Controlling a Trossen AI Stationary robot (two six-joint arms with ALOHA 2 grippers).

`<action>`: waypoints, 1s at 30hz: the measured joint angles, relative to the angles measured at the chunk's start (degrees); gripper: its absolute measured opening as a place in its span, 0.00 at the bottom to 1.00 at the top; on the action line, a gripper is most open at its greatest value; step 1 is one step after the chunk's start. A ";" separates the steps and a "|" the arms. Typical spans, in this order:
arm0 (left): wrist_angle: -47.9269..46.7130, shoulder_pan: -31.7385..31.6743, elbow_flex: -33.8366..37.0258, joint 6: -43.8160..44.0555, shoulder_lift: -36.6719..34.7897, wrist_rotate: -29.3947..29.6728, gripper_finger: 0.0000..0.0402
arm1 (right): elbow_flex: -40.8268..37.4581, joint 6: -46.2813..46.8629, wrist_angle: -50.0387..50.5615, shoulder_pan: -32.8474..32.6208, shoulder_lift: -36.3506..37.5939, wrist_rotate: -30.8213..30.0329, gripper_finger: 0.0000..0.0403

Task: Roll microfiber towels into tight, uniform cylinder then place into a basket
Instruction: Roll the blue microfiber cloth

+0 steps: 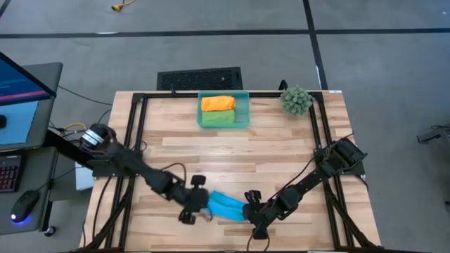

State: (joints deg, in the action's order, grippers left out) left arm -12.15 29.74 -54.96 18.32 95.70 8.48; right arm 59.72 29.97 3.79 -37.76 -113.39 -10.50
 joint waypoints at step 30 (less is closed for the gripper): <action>5.22 10.11 -2.54 -16.86 9.56 23.04 0.47 | -0.11 3.07 -1.11 0.37 -0.01 1.49 0.06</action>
State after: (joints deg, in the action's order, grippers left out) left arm -6.93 39.86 -57.49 1.46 105.26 31.52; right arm 59.61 33.04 2.68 -37.39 -113.40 -9.02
